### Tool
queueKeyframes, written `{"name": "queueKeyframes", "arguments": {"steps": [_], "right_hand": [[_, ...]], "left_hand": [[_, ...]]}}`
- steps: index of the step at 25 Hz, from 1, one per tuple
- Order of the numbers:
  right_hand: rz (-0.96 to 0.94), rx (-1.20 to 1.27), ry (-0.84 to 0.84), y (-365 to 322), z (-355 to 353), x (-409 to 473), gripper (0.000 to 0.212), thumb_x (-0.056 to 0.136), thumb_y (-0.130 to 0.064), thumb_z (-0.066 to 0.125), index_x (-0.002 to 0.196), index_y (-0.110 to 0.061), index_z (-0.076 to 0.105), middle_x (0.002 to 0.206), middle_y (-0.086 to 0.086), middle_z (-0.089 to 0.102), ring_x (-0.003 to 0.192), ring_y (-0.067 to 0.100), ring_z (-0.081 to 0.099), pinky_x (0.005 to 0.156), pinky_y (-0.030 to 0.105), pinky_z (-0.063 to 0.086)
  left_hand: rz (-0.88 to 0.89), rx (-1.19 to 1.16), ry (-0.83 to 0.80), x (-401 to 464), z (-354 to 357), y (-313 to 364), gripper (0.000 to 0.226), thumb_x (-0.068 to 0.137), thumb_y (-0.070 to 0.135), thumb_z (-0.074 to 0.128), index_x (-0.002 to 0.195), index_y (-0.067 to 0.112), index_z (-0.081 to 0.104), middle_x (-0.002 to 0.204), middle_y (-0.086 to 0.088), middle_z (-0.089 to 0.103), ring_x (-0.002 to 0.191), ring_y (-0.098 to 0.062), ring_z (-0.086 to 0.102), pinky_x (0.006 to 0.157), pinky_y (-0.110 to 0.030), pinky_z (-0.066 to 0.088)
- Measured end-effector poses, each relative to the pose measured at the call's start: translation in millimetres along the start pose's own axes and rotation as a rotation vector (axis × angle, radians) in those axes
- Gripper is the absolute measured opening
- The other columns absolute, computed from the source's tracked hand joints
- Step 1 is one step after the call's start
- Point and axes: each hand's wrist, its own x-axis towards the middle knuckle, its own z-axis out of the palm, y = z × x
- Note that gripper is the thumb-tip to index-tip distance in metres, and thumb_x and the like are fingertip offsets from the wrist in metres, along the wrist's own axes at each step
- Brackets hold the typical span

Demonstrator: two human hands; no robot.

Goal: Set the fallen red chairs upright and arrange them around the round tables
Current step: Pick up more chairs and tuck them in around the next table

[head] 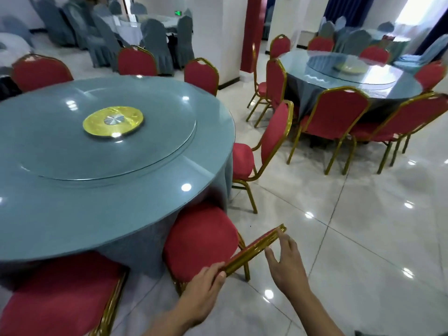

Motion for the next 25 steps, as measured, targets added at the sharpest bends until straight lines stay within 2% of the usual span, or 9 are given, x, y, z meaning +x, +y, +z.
{"name": "queueKeyframes", "arguments": {"steps": [4, 8, 10, 13, 16, 18, 21, 23, 25], "right_hand": [[-0.048, -0.075, -0.105, 15.6, -10.0, 62.4, 0.07, 0.1, -0.059, 0.039, 0.158, -0.038, 0.008, 0.167, 0.004, 0.011, 0.153, 0.027, 0.017, 0.12, 0.048, 0.024], [-0.102, -0.193, -0.215, 32.6, -2.7, 99.6, 0.073, 0.094, -0.07, 0.017, 0.158, -0.036, 0.008, 0.168, 0.005, 0.01, 0.154, 0.025, 0.012, 0.123, 0.048, 0.019], [-0.151, -0.065, -0.246, 36.4, 9.1, 101.4, 0.08, 0.087, -0.073, 0.006, 0.158, -0.036, 0.01, 0.168, 0.003, 0.006, 0.154, 0.021, 0.004, 0.124, 0.046, 0.016], [-0.133, 0.162, -0.211, 42.8, 18.5, 102.3, 0.082, 0.088, -0.08, 0.01, 0.157, -0.036, 0.016, 0.168, -0.003, 0.001, 0.153, 0.01, -0.007, 0.125, 0.041, 0.007], [-0.181, 0.171, -0.243, 42.8, 19.0, 130.0, 0.087, 0.084, -0.082, 0.009, 0.158, -0.036, 0.013, 0.168, -0.006, -0.002, 0.152, 0.007, -0.011, 0.124, 0.041, 0.006], [-0.239, 0.127, -0.302, 40.5, 18.0, 155.9, 0.084, 0.087, -0.081, 0.006, 0.158, -0.036, 0.01, 0.168, -0.006, -0.003, 0.152, 0.009, -0.012, 0.124, 0.043, 0.007], [-0.338, 0.101, -0.337, 39.9, 15.2, 204.7, 0.082, 0.089, -0.081, 0.01, 0.157, -0.034, 0.014, 0.167, 0.001, 0.006, 0.154, 0.017, -0.002, 0.125, 0.044, 0.01], [-0.366, 0.089, -0.388, 37.3, 14.6, 223.1, 0.082, 0.089, -0.08, 0.011, 0.157, -0.034, 0.013, 0.167, 0.003, 0.005, 0.154, 0.021, -0.003, 0.123, 0.048, 0.012], [-0.388, 0.091, -0.451, 33.4, 10.9, 234.9, 0.077, 0.092, -0.078, 0.015, 0.157, -0.036, 0.01, 0.168, 0.004, 0.0, 0.154, 0.023, -0.005, 0.123, 0.052, 0.013]], "left_hand": [[-0.181, 0.003, 0.084, 14.8, 22.5, 9.1, 0.089, 0.073, 0.093, -0.002, 0.138, 0.051, 0.042, 0.125, 0.014, 0.056, 0.118, -0.011, 0.055, 0.104, -0.037, 0.041], [-0.303, -0.034, 0.151, 28.8, 20.2, 19.8, 0.08, 0.066, 0.101, 0.013, 0.117, 0.056, 0.054, 0.108, 0.022, 0.061, 0.104, 0.005, 0.057, 0.095, -0.028, 0.047], [-0.336, -0.026, 0.174, 33.5, 18.1, 17.2, 0.074, 0.067, 0.101, 0.018, 0.116, 0.06, 0.054, 0.107, 0.031, 0.061, 0.103, 0.009, 0.058, 0.091, -0.021, 0.047], [-0.388, -0.043, 0.251, 36.4, 26.2, 17.3, 0.069, 0.065, 0.103, 0.021, 0.114, 0.066, 0.054, 0.103, 0.037, 0.065, 0.101, 0.012, 0.061, 0.089, -0.015, 0.048], [-0.464, -0.059, 0.321, 47.0, 28.4, 28.3, 0.057, 0.067, 0.101, 0.026, 0.109, 0.073, 0.053, 0.102, 0.035, 0.066, 0.101, 0.011, 0.061, 0.083, -0.011, 0.046], [-0.485, -0.063, 0.314, 61.2, 25.0, 42.5, 0.057, 0.073, 0.096, 0.028, 0.114, 0.068, 0.055, 0.104, 0.032, 0.066, 0.097, 0.011, 0.062, 0.08, -0.012, 0.044], [-0.492, -0.081, 0.358, 89.3, 26.6, 60.6, 0.066, 0.076, 0.095, 0.023, 0.112, 0.055, 0.061, 0.094, 0.023, 0.071, 0.086, 0.011, 0.063, 0.077, -0.014, 0.046], [-0.508, -0.082, 0.415, 99.0, 29.8, 63.8, 0.063, 0.08, 0.093, 0.024, 0.111, 0.052, 0.061, 0.096, 0.022, 0.07, 0.091, 0.005, 0.063, 0.087, -0.025, 0.048], [-0.543, -0.032, 0.472, 107.1, 35.5, 65.5, 0.058, 0.082, 0.092, 0.023, 0.112, 0.056, 0.057, 0.11, 0.024, 0.064, 0.105, 0.0, 0.057, 0.098, -0.036, 0.045]]}}
